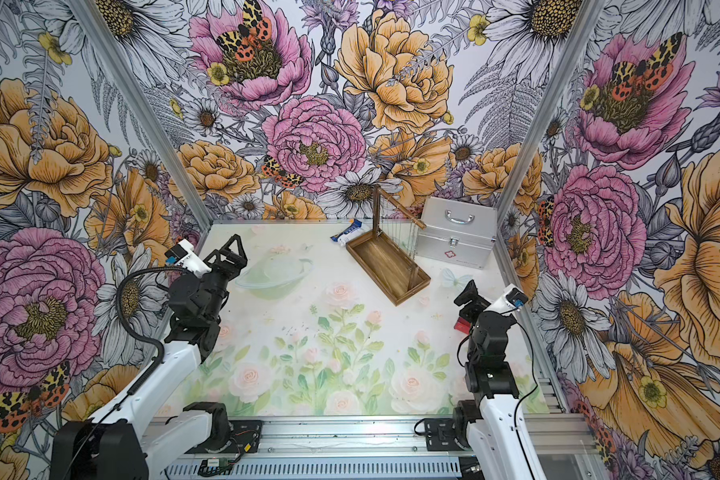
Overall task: Take the necklace off the jewelry display stand
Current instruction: Adjust the stand at the center of the board.
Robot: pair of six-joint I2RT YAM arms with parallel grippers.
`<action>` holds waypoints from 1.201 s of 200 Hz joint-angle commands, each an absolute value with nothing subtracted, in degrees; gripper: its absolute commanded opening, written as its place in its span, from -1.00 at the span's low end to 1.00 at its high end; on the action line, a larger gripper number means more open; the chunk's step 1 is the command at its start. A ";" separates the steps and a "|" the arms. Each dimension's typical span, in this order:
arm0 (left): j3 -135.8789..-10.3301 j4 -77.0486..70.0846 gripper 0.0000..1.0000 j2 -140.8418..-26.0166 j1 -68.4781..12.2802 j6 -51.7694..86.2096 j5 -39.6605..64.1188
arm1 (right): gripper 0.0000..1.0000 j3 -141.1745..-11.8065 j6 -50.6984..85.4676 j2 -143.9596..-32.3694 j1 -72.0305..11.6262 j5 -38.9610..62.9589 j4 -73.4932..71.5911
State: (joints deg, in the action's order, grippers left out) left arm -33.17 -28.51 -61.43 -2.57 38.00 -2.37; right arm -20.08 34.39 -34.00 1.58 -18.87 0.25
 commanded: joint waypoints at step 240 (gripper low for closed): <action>-52.12 9.23 0.97 -70.14 -24.41 30.48 -5.28 | 0.14 -52.90 55.94 -76.51 -18.12 -6.42 25.56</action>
State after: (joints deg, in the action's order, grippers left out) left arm -50.65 7.77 -70.32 -24.16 31.03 -6.37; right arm -51.62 52.03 -75.22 -16.03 -3.79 27.88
